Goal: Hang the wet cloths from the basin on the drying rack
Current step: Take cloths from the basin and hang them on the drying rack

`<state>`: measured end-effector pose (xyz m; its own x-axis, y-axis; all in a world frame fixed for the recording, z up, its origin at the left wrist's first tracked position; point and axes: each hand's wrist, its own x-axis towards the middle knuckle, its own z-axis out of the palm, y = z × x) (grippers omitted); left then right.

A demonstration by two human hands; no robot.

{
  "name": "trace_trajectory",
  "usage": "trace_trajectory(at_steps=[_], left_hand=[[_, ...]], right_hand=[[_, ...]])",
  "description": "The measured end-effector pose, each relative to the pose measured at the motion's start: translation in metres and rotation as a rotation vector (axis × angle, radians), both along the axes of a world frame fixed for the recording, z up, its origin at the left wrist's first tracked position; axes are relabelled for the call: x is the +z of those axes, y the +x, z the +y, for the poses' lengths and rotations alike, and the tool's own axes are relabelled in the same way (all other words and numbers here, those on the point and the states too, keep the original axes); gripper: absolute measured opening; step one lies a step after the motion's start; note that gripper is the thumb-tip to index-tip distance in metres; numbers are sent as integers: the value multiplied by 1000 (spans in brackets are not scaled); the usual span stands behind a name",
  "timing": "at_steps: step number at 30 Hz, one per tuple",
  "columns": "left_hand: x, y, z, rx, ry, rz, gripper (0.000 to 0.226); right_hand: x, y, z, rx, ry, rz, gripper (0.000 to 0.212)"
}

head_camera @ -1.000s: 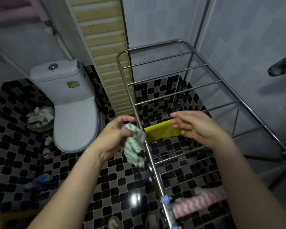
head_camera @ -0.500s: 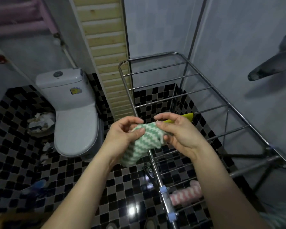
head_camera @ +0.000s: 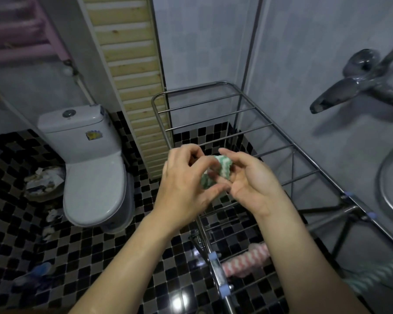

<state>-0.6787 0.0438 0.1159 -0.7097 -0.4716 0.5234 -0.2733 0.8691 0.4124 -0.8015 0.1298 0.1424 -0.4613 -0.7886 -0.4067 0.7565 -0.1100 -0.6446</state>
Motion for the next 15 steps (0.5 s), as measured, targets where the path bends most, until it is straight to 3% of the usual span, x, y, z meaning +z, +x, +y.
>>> trace_trajectory(at_steps=[3,6,8,12,15], left_hand=[[4,-6,1,-16,66,-2,30],[8,-10,0,12,354,117,7],[11,-10,1,26,578,142,10],[15,-11,-5,28,733,119,6],[19,-9,-15,-107,1016,229,3]], right_hand=[[-3,1,6,18,-17,1,22],[-3,0,9,42,-49,16,26],[-3,0,10,69,-40,76,28],[-1,-2,11,101,-9,152,25],[-1,-10,12,147,97,367,20]])
